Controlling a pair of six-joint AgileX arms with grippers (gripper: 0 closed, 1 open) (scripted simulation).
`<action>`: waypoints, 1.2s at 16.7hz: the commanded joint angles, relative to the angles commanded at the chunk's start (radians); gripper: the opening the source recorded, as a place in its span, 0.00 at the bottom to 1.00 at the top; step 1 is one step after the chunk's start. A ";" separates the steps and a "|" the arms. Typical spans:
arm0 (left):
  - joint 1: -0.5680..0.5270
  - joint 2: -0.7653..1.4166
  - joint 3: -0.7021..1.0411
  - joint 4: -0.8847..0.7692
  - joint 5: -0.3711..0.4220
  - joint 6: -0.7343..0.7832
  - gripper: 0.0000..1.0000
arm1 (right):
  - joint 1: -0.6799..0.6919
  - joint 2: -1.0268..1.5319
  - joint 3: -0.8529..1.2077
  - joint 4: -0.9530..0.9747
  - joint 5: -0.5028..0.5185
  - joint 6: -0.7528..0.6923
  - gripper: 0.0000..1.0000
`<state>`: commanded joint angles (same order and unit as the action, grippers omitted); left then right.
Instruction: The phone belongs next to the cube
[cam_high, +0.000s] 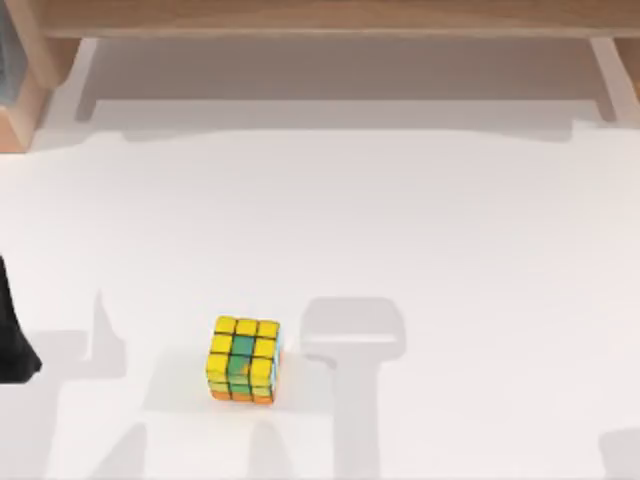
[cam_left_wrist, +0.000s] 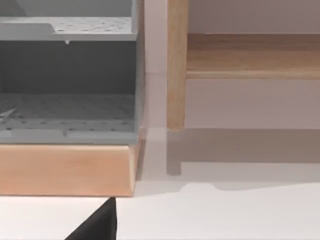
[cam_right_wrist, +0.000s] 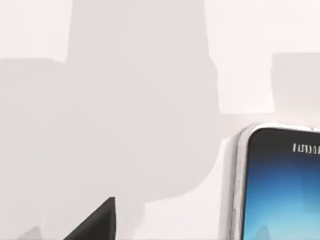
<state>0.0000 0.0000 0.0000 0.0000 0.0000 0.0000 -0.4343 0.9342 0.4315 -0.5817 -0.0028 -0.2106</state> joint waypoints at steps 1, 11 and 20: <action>0.000 0.000 0.000 0.000 0.000 0.000 1.00 | -0.037 0.076 0.036 -0.049 0.000 -0.017 1.00; 0.000 0.000 0.000 0.000 0.000 0.000 1.00 | -0.214 0.434 0.219 -0.272 0.002 -0.101 1.00; 0.000 0.000 0.000 0.000 0.000 0.000 1.00 | -0.211 0.513 0.148 -0.112 0.001 -0.098 1.00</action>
<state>0.0000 0.0000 0.0000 0.0000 0.0000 0.0000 -0.6455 1.4469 0.5790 -0.6941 -0.0013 -0.3084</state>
